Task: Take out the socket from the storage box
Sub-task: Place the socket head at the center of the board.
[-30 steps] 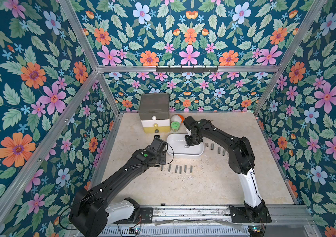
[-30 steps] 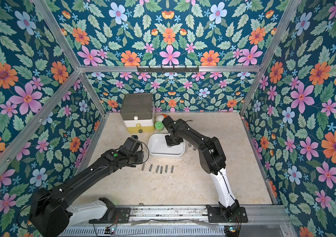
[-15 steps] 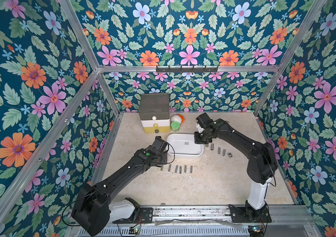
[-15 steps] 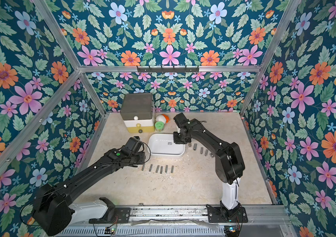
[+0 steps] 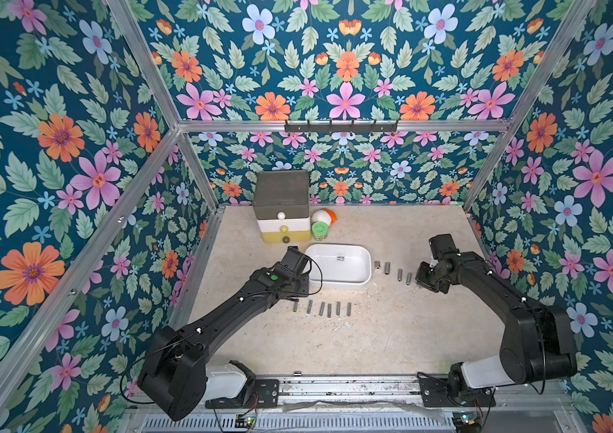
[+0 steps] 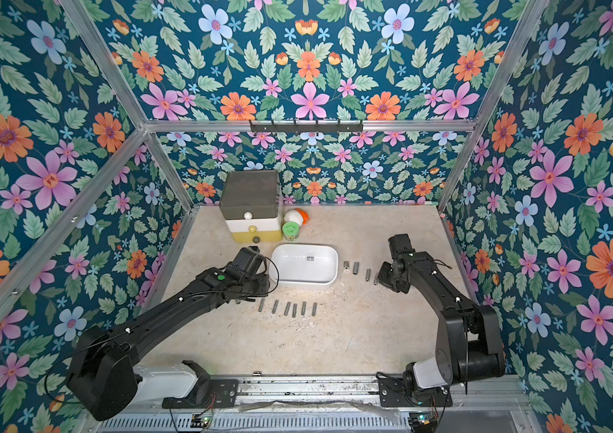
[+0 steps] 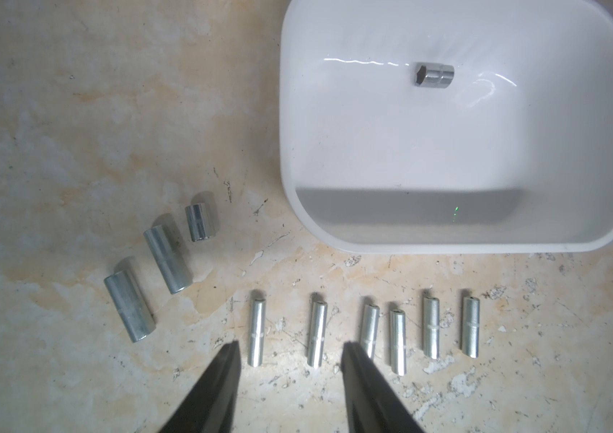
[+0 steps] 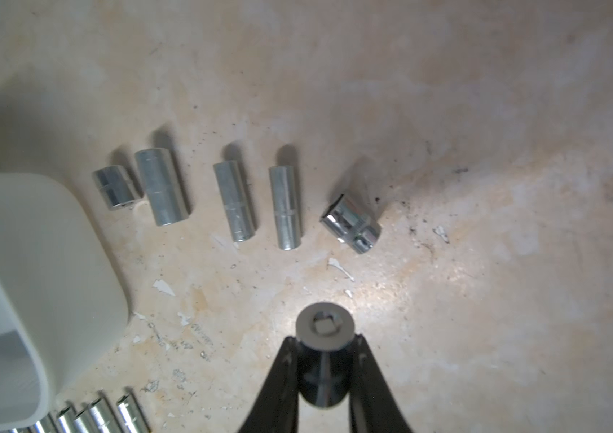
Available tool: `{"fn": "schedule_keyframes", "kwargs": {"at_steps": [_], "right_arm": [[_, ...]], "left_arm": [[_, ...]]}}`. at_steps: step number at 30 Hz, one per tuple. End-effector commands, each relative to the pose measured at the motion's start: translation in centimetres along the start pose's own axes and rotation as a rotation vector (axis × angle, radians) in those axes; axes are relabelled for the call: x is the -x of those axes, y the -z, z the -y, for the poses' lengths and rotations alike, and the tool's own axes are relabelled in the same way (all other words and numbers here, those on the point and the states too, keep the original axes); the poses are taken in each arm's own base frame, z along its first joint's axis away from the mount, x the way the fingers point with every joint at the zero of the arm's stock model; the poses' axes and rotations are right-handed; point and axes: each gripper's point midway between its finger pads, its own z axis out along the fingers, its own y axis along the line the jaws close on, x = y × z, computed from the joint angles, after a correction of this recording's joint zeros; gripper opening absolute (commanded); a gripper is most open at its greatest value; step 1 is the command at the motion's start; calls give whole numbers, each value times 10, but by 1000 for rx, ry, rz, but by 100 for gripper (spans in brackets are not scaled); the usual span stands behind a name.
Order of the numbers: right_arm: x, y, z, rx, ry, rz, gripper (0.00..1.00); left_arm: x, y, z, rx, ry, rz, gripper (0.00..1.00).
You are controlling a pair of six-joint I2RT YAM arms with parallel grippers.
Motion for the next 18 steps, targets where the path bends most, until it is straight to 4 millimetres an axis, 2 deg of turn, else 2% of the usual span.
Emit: {"fn": "schedule_keyframes", "kwargs": {"at_steps": [1,4,10,14,18], "right_arm": [[3,-8,13,-52,17,20,2],[-2,-13,17,-63,20,10,2],[-8,-16,12,-24,31,-11,2],[-9,-18,23,-82,39,-11,3],[0,-17,40,-185,24,39,6]], "left_arm": [[6,1,3,-11,-11,21,51],[5,1,2,-9,-12,18,51],[3,1,0,-5,-10,23,51],[2,0,1,-8,-6,21,51],[3,0,0,-5,-6,23,51]]}}
